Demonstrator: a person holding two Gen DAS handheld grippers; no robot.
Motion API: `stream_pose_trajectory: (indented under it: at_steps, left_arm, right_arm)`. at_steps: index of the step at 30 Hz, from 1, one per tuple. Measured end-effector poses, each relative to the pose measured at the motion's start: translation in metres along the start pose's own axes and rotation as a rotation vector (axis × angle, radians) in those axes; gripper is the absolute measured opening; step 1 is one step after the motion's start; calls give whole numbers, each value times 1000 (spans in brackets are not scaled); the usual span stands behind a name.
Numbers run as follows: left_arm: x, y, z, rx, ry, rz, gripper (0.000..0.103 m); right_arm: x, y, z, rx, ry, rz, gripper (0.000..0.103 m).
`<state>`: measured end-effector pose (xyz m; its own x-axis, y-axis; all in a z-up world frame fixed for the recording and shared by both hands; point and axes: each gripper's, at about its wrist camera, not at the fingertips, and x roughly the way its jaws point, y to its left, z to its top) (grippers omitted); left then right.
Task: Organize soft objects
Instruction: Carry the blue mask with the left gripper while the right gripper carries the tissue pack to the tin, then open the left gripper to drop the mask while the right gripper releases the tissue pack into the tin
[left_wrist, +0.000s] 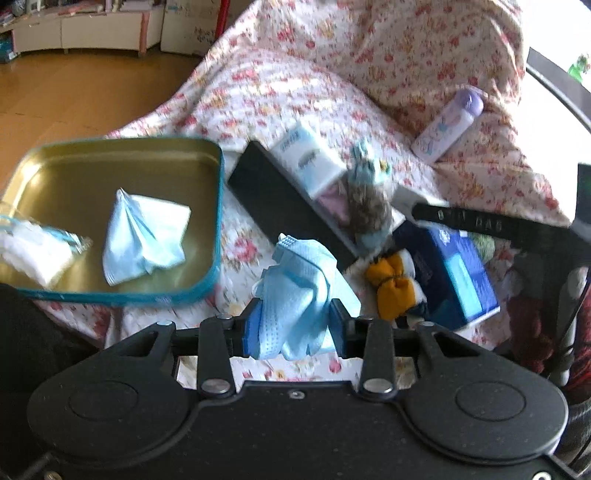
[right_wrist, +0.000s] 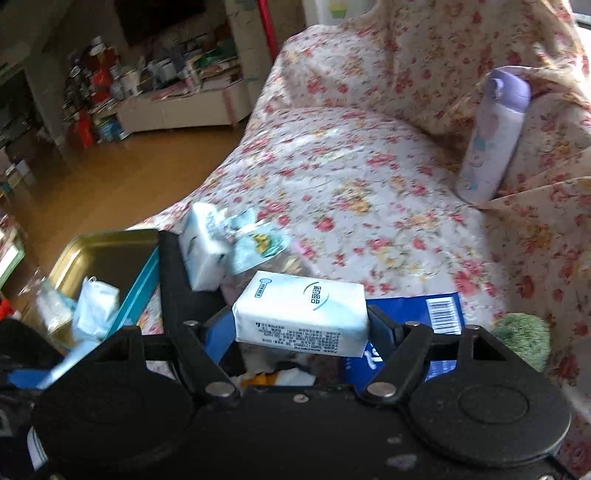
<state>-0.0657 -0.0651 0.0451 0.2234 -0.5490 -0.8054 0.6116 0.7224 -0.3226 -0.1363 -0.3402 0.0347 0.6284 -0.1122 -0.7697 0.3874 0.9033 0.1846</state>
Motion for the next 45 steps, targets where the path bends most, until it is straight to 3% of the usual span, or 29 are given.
stream_pose_trajectory:
  at_steps: [5, 12, 20, 32, 37, 45]
  left_arm:
    - [-14, 16, 18, -22, -59, 42, 38]
    - [-28, 59, 44, -79, -141, 162, 38]
    - [-33, 116, 59, -186, -179, 257, 38]
    - [-19, 168, 65, -274, -177, 294, 38]
    - [-12, 178, 68, -282, -182, 304, 38]
    - [-3, 191, 71, -263, -212, 358, 38]
  right_arm:
    - [0, -5, 1, 31, -6, -10, 74]
    - [1, -3, -1, 9, -3, -33, 74]
    - [-2, 3, -1, -9, -9, -61, 74]
    - [-7, 26, 1, -70, -15, -112, 74]
    - [-15, 47, 2, -14, -25, -9, 74]
    - [-7, 136, 13, -139, -23, 143, 74]
